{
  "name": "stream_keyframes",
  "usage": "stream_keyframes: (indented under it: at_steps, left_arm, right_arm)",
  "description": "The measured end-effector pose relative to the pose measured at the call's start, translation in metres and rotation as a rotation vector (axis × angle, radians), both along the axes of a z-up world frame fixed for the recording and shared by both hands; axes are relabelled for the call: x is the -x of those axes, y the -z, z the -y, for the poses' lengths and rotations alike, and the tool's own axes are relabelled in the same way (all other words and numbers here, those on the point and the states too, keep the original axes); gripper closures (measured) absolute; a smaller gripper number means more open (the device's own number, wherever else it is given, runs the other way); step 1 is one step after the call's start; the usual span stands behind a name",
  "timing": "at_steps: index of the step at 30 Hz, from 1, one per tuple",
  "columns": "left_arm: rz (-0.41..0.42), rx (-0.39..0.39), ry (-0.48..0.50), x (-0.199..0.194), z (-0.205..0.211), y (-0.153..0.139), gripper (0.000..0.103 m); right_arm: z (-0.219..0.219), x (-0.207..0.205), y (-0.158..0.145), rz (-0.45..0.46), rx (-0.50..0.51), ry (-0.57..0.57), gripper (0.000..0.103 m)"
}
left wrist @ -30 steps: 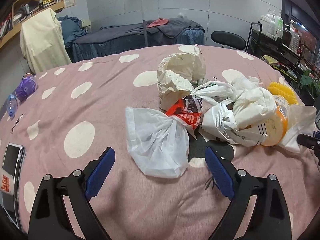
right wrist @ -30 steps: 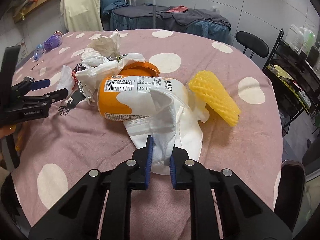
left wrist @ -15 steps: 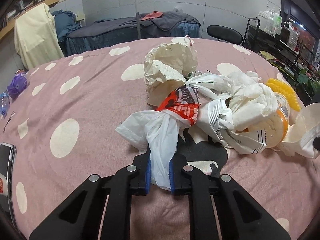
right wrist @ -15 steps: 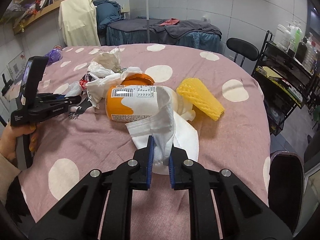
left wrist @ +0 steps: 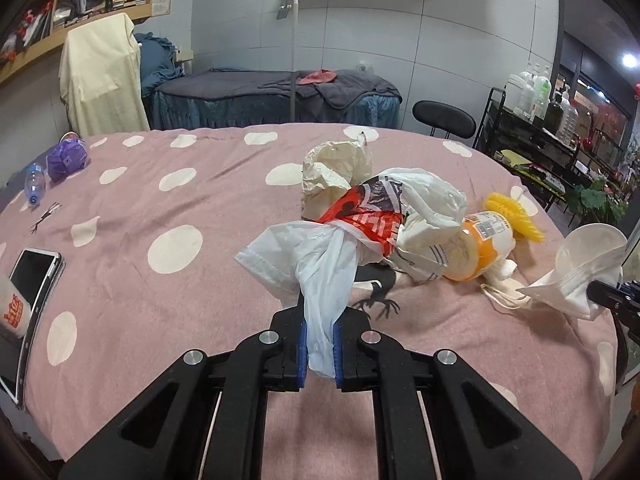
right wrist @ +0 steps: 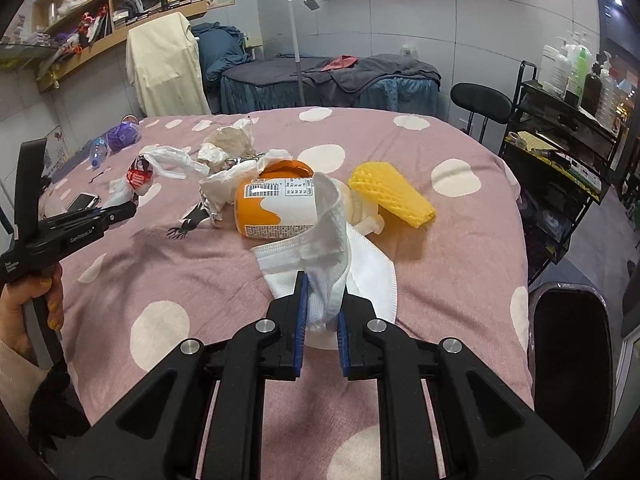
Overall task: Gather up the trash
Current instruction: 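Carry the face mask over the bin and open the right tool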
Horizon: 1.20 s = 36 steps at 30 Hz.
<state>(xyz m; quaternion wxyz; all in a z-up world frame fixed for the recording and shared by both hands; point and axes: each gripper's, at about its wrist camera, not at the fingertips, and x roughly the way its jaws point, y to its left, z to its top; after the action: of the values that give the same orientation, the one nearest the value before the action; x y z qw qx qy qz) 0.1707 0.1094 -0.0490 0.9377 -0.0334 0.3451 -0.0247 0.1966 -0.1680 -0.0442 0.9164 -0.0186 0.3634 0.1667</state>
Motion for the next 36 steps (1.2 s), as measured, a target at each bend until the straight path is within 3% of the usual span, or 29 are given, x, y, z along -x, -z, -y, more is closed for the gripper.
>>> stream_keyframes:
  at_steps: [16,36]
  left_arm:
    - [0.118,0.02,0.138,0.063,0.076,-0.03,0.094]
    - [0.15,0.049,0.394,0.066,0.185,-0.043,0.094]
  right_arm:
    - [0.057,0.051,-0.016,0.067,-0.097,0.078,0.089]
    - [0.172,0.069,-0.018,0.124,-0.096,0.381,0.089]
